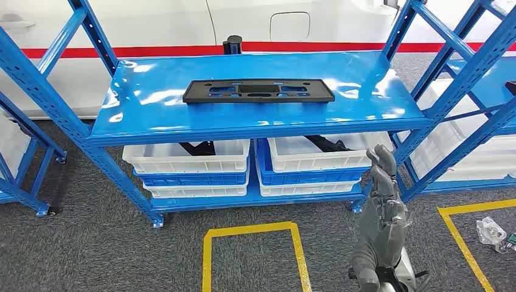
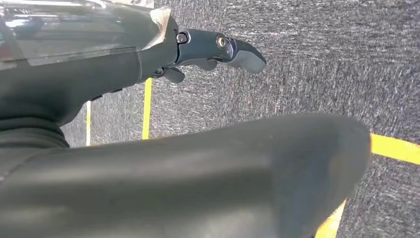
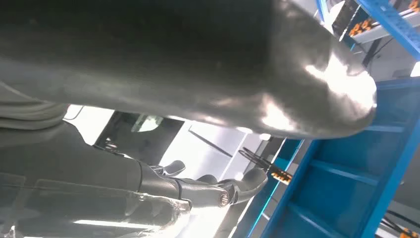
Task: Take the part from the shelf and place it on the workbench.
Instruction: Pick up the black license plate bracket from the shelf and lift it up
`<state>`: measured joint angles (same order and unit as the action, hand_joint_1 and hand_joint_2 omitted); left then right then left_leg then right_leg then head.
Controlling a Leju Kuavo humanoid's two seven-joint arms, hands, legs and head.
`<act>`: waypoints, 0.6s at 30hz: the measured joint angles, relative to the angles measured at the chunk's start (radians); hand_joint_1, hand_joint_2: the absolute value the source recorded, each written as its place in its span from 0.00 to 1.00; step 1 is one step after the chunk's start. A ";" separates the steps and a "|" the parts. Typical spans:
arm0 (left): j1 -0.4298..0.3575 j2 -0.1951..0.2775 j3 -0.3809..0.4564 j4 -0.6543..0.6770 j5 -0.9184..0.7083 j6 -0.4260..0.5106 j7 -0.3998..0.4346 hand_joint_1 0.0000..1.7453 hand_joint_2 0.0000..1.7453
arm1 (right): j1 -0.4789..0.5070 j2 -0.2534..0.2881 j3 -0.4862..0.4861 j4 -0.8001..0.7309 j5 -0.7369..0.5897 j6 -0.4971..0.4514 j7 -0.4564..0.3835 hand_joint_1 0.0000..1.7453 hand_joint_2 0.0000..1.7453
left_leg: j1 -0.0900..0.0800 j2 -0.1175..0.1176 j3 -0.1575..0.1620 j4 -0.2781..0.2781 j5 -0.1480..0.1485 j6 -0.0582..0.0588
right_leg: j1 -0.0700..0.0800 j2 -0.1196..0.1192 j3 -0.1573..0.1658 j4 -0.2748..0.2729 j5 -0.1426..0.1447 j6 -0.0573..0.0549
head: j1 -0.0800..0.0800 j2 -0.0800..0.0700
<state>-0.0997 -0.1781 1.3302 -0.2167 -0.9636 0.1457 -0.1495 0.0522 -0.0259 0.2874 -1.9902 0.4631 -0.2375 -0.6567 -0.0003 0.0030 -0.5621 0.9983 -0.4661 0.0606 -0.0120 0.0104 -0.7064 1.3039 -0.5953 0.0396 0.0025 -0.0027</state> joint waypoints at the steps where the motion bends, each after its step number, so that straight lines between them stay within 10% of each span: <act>1: 0.000 0.000 0.000 0.000 0.000 0.000 0.000 0.00 0.00 | 0.003 0.000 -0.001 0.000 -0.002 -0.002 0.000 0.00 0.00 | 0.000 0.000 0.001 0.000 -0.001 0.000 | 0.000 0.000 -0.005 0.007 0.001 0.003 | 0.000 0.000; 3: 0.000 0.000 0.000 0.000 -0.001 0.000 -0.001 0.00 0.00 | 0.008 0.000 -0.007 0.000 -0.007 -0.005 0.000 0.00 0.00 | 0.000 0.000 0.004 0.000 -0.003 -0.001 | 0.000 -0.001 0.008 -0.026 0.025 0.015 | 0.000 0.000; 6: 0.000 -0.001 0.000 0.000 -0.002 0.000 -0.001 0.00 0.00 | 0.010 0.000 -0.015 0.000 -0.010 -0.007 -0.001 0.00 0.00 | -0.002 -0.001 0.016 0.001 -0.012 -0.010 | 0.002 -0.009 0.111 -0.238 0.108 0.027 | 0.001 0.000; 12: -0.001 -0.002 0.000 0.000 -0.002 0.000 -0.002 0.00 0.00 | 0.013 0.002 -0.018 0.000 -0.010 -0.008 -0.001 0.00 0.00 | -0.003 0.000 0.013 0.028 -0.041 -0.040 | -0.002 -0.008 0.156 -0.309 0.125 -0.019 | -0.003 0.000; 16: 0.000 -0.002 0.000 0.000 -0.001 0.001 -0.002 0.00 0.00 | 0.013 0.010 -0.019 0.000 -0.006 -0.006 -0.001 0.00 0.00 | 0.006 -0.003 -0.114 0.261 -0.136 -0.058 | -0.006 -0.008 0.173 -0.311 0.112 -0.039 | -0.008 0.000; 18: 0.002 -0.002 0.000 0.000 0.001 0.002 -0.001 0.00 0.00 | 0.014 0.013 -0.020 0.001 -0.006 -0.001 -0.001 0.00 0.00 | 0.010 -0.003 -0.145 0.282 -0.110 -0.062 | -0.006 -0.005 0.184 -0.311 0.102 -0.038 | -0.009 0.000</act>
<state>-0.0977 -0.1797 1.3304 -0.2167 -0.9627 0.1481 -0.1503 0.0657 -0.0129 0.2679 -1.9895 0.4567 -0.2382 -0.6579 0.0102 0.0004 -0.7071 1.2807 -0.5759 -0.0012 -0.0184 0.0057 -0.5226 0.9927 -0.4932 0.0017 -0.0064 -0.0027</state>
